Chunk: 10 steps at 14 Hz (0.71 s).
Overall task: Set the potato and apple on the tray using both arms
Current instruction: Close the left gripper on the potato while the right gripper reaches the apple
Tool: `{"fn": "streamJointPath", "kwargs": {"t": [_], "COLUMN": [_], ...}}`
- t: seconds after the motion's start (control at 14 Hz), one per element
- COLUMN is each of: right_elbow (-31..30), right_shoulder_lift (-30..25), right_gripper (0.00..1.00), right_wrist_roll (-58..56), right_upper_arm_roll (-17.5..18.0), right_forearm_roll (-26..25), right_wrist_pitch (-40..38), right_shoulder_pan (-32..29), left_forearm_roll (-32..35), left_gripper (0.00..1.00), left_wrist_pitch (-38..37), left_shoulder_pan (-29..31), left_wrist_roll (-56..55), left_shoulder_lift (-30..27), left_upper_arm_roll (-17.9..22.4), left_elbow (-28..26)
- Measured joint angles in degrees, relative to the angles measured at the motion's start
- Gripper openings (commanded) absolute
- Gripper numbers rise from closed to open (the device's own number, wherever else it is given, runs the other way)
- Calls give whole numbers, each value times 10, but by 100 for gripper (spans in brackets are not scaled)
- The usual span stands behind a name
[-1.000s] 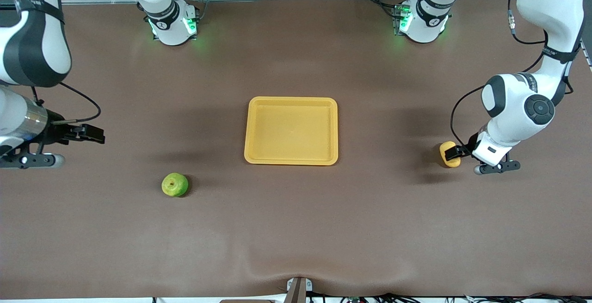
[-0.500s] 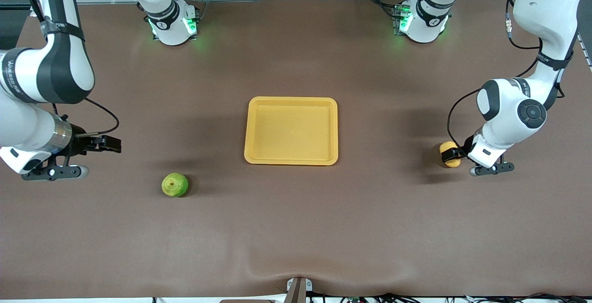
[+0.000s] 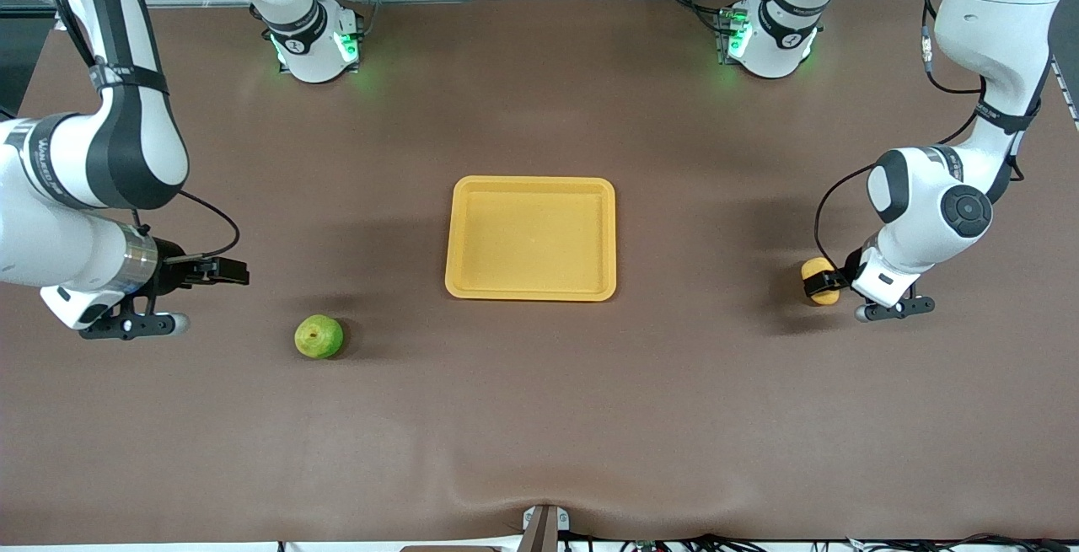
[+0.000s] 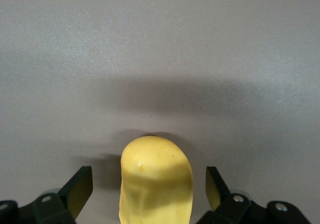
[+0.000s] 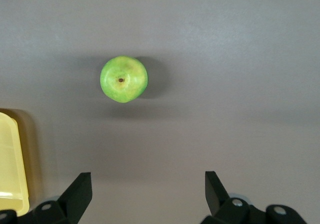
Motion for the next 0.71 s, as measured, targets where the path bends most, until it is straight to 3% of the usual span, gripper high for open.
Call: {"fn": "streamJointPath", "kwargs": {"t": [0.43, 0.5, 0.71], "right_elbow": [0, 0, 0], "right_shoulder_lift": [26, 31, 49], "right_gripper": [100, 100, 100], "right_wrist_roll": [15, 24, 34], "right_upper_arm_roll": [0, 0, 0], "right_forearm_roll": [8, 8, 8], "right_wrist_pitch": [19, 28, 66], "right_shoulder_pan": [22, 27, 36], "left_forearm_roll": [0, 0, 0], "left_gripper": [22, 17, 17], "left_wrist_pitch": [0, 0, -10], "left_shoulder_pan": [-1, -1, -2], "left_wrist_roll": [0, 0, 0], "left_shoulder_lift": [0, 0, -5], "left_upper_arm_roll": [-1, -1, -5], "left_elbow": [2, 2, 5]}}
